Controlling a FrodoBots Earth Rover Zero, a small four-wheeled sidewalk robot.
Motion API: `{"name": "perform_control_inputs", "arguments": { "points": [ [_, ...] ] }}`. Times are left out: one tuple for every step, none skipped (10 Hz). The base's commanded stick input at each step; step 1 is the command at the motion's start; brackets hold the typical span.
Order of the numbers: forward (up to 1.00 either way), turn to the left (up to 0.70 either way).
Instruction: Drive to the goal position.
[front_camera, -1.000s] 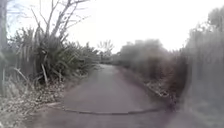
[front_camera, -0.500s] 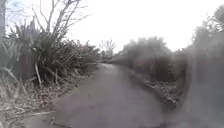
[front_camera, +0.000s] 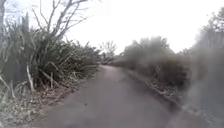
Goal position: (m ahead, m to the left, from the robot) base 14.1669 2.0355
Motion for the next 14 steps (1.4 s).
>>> {"name": "perform_control_inputs", "arguments": {
  "points": [
    [0.70,-0.35],
    [0.70,-0.35],
    [0.70,-0.10],
    [0.70,-0.01],
    [0.70,0.00],
    [0.70,0.00],
    [0.70,0.00],
    [0.70,-0.03],
    [0.70,-0.13],
    [0.70,-0.28],
    [0.70,-0.35],
    [0.70,-0.35],
    [0.70,-0.35],
    [0.70,-0.35]
  ]
}}
